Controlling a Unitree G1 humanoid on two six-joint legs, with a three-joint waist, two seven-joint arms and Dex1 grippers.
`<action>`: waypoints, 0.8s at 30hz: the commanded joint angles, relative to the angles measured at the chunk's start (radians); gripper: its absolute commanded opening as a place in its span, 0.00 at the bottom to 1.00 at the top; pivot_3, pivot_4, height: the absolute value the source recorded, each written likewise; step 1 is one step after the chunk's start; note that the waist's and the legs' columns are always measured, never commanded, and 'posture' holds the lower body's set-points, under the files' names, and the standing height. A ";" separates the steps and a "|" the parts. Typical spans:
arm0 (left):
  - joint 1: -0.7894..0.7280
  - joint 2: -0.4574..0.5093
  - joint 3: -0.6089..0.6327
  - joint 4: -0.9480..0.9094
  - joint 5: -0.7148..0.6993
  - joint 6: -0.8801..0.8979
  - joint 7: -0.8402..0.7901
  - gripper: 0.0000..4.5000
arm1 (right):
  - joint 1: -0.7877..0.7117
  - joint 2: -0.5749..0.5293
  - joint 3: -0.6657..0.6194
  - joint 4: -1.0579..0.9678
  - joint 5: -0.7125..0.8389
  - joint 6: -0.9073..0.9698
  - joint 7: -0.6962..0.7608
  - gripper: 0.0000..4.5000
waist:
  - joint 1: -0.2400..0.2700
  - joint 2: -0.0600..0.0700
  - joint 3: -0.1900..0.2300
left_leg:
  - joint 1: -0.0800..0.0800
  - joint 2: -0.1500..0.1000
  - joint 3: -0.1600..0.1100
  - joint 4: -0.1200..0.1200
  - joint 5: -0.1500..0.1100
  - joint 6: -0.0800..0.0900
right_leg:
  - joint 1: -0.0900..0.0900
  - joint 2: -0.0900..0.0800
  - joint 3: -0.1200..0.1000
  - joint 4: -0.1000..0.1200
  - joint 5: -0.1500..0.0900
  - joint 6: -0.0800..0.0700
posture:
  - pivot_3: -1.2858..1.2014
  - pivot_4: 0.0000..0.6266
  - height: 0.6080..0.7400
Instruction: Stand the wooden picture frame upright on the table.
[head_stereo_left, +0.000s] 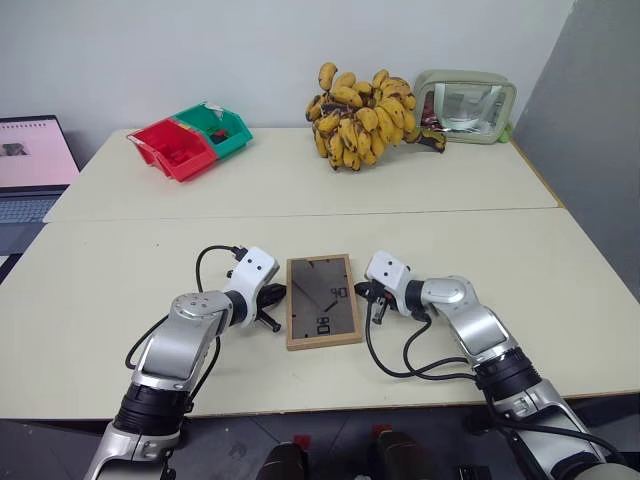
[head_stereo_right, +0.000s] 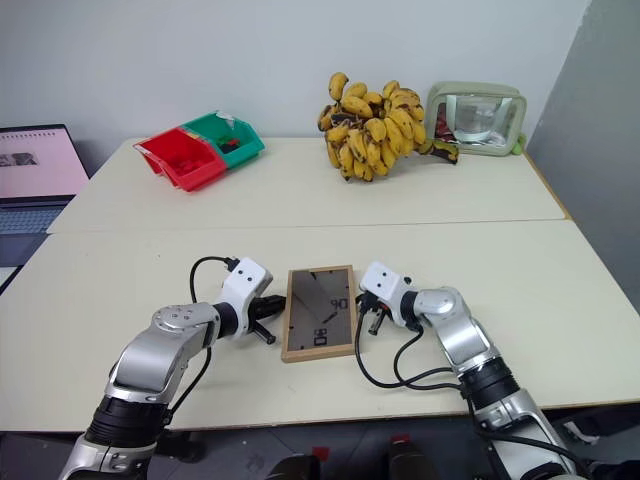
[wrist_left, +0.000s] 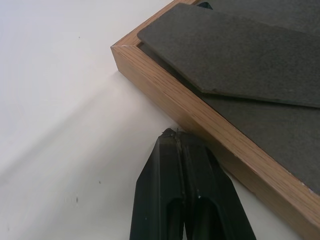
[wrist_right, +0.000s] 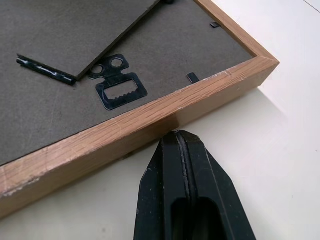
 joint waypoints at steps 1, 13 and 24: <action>0.010 -0.012 -0.027 0.050 -0.017 0.029 0.001 0.01 | -0.006 -0.014 -0.016 -0.064 0.034 0.006 0.015 0.00 | 0.002 0.000 0.000 | 0.000 0.000 0.000 0.000 0.000 0.000 | 0.000 0.000 0.000 0.000 0.000 0.000 | 0.52 0.24 1.00; -0.091 0.023 -0.036 0.208 -0.008 -0.069 -0.028 0.01 | 0.012 -0.115 -0.066 -0.077 0.059 0.012 0.005 0.00 | 0.032 0.000 0.000 | 0.003 -0.001 -0.003 0.001 0.000 0.000 | 0.006 -0.002 -0.002 -0.001 -0.002 0.003 | 0.52 0.24 1.00; 0.134 0.195 0.323 -0.072 -0.511 0.380 -0.286 0.28 | 0.101 -0.168 -0.124 -0.124 0.091 -0.006 -0.020 0.00 | 0.005 0.000 0.000 | 0.001 0.002 -0.004 -0.002 0.000 0.000 | 0.001 -0.001 -0.004 0.001 -0.005 -0.002 | 0.52 0.24 1.00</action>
